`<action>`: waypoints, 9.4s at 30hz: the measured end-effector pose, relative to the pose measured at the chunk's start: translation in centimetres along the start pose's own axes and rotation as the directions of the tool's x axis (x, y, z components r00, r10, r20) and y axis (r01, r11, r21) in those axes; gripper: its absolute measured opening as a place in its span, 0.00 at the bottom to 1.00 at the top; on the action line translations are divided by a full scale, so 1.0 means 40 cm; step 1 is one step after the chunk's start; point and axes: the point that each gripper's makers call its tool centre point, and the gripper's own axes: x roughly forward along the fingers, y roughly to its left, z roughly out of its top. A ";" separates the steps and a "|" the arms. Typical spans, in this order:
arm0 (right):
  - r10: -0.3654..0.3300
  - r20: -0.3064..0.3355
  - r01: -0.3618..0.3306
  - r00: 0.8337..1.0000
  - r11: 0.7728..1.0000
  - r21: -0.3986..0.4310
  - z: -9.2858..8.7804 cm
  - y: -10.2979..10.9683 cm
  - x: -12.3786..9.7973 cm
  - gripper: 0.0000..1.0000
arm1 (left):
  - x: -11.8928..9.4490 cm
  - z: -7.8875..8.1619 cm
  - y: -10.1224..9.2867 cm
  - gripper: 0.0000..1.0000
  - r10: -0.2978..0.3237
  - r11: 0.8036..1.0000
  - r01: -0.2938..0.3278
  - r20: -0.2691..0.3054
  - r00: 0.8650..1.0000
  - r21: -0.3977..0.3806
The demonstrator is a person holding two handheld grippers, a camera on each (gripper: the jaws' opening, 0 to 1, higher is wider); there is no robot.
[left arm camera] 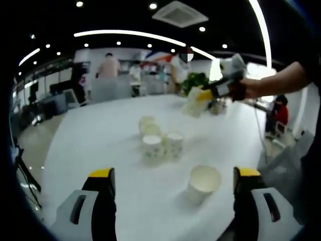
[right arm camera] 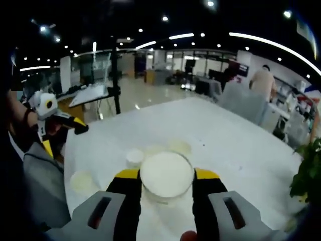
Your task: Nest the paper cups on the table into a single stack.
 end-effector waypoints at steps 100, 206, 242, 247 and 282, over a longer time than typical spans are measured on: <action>0.207 0.249 -0.251 0.946 0.955 0.159 0.090 0.435 -0.116 0.36 | -0.010 0.086 -0.273 0.64 -0.336 0.936 0.343 0.093 0.937 -0.081; 0.408 0.397 -0.529 0.822 0.804 0.269 0.060 0.566 -0.145 0.38 | -0.156 0.221 -0.292 0.00 -0.533 0.754 0.618 0.342 0.774 -0.224; 0.226 0.397 -0.365 0.890 0.874 0.321 0.024 0.429 -0.193 0.47 | -0.152 0.201 -0.241 0.00 -0.482 0.763 0.577 0.338 0.808 -0.292; 0.200 0.388 -0.329 0.900 0.896 0.300 0.027 0.403 -0.203 0.48 | -0.153 0.197 -0.239 0.00 -0.486 0.761 0.576 0.328 0.810 -0.298; -0.042 0.213 -0.026 0.976 0.952 0.306 -0.119 0.252 -0.193 0.82 | -0.138 0.162 -0.236 0.00 -0.510 0.828 0.531 0.149 0.847 -0.179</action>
